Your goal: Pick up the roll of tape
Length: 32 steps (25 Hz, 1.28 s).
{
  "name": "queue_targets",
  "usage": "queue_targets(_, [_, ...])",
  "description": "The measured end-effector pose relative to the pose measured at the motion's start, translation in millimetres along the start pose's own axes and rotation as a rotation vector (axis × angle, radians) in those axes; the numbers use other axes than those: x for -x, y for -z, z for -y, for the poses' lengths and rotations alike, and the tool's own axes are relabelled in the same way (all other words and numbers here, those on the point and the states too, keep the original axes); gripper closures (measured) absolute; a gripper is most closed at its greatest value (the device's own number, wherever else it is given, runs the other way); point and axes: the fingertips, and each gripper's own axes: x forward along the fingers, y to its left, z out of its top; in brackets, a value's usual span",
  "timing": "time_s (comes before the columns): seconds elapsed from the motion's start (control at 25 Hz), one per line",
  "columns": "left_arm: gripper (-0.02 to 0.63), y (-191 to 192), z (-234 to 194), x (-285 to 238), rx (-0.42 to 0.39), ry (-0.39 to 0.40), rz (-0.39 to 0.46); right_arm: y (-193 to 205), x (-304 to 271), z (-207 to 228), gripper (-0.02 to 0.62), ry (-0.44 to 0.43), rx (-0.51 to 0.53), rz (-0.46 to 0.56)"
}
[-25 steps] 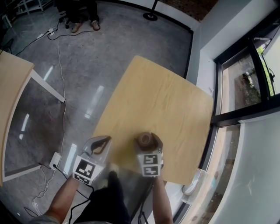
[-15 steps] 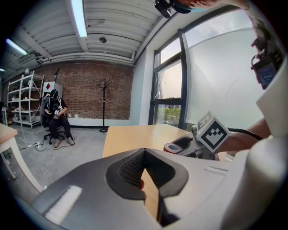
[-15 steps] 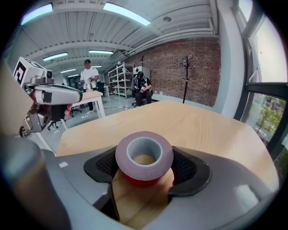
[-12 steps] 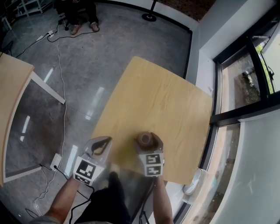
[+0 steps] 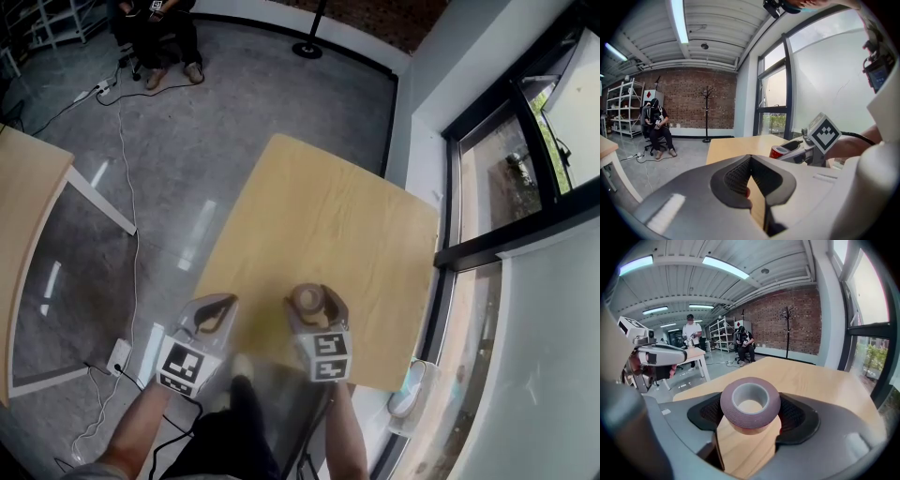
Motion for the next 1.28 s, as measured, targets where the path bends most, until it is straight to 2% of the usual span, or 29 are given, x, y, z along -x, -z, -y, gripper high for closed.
queue_targets(0.32, [0.607,-34.4,9.9,24.5,0.020,-0.001,0.053,-48.4,50.2,-8.4,0.238,0.031,-0.034,0.121])
queue_targets(0.6, [0.607,-70.2,24.5,48.8,0.000,0.009,0.091,-84.7,102.3,-19.1,0.238,0.047,-0.042,0.199])
queue_targets(1.04, [0.607,-114.5,54.6,92.9,-0.032,0.022,0.131,-121.6,178.3,-39.4,0.238,0.073,-0.020,0.291])
queue_targets(1.28, [0.607,-136.4,71.2,112.1,-0.047,0.034,0.157,-130.5,209.0,-49.8,0.238,0.073,-0.041,0.323])
